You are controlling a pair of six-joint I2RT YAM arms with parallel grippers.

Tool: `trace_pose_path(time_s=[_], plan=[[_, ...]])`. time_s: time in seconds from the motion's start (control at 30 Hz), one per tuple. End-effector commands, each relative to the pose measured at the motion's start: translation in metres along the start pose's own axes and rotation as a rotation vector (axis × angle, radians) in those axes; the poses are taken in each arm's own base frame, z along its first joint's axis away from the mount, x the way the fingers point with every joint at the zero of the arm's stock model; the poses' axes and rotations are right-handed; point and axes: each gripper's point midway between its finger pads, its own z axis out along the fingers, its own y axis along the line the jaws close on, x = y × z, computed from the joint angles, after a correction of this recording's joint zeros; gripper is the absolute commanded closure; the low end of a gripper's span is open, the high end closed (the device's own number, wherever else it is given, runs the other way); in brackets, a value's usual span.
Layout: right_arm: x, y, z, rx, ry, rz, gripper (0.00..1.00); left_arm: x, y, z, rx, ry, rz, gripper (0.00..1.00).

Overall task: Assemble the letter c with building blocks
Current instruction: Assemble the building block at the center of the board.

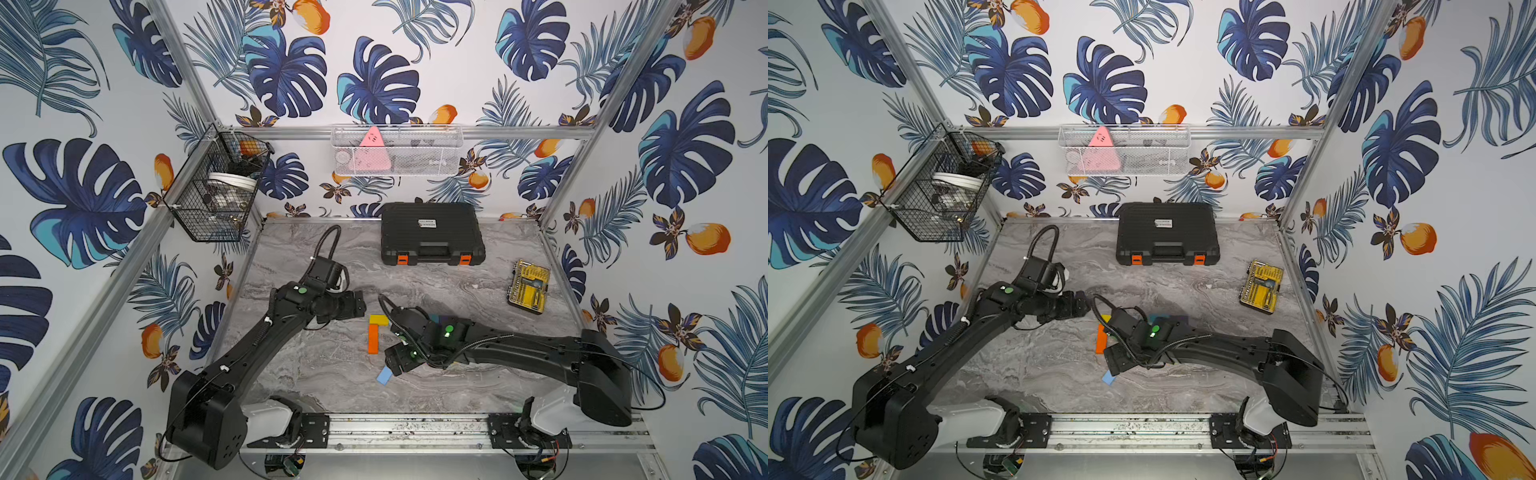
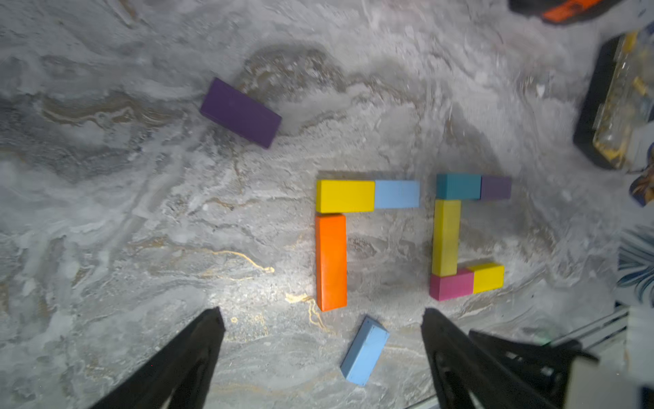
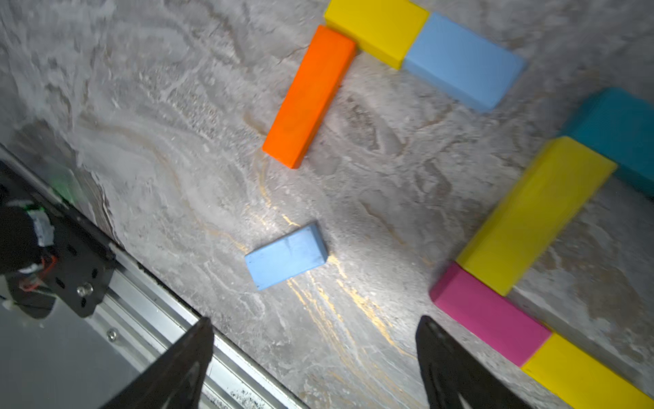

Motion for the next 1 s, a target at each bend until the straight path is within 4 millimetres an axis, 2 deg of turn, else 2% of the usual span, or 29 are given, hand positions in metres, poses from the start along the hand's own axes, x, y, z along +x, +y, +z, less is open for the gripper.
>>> trace_pose_path(time_s=[0.0, 0.13, 0.27, 0.5, 0.7, 0.87, 0.97], plan=[[0.007, 0.006, 0.008, 0.066, 0.051, -0.119, 0.08, -0.012, 0.005, 0.002, 0.091, 0.014, -0.099, 0.02], [0.016, 0.020, 0.025, 0.087, 0.105, -0.201, 0.07, -0.021, 0.023, 0.008, 0.121, 0.019, -0.199, 0.01], [0.022, 0.023, 0.041, 0.130, 0.152, -0.267, 0.06, -0.022, 0.033, 0.009, 0.117, 0.019, -0.224, 0.01], [0.029, 0.018, 0.061, 0.184, 0.192, -0.295, 0.06, -0.028, 0.048, 0.003, 0.120, 0.000, -0.275, 0.01], [0.030, 0.013, 0.070, 0.213, 0.206, -0.299, 0.07, -0.030, 0.048, 0.003, 0.139, -0.003, -0.294, 0.01], [0.033, 0.010, 0.075, 0.222, 0.217, -0.291, 0.15, -0.028, 0.048, 0.004, 0.149, -0.002, -0.300, 0.01], [0.034, 0.009, 0.074, 0.208, 0.219, -0.269, 0.27, -0.028, 0.047, 0.004, 0.153, -0.004, -0.302, 0.01]])
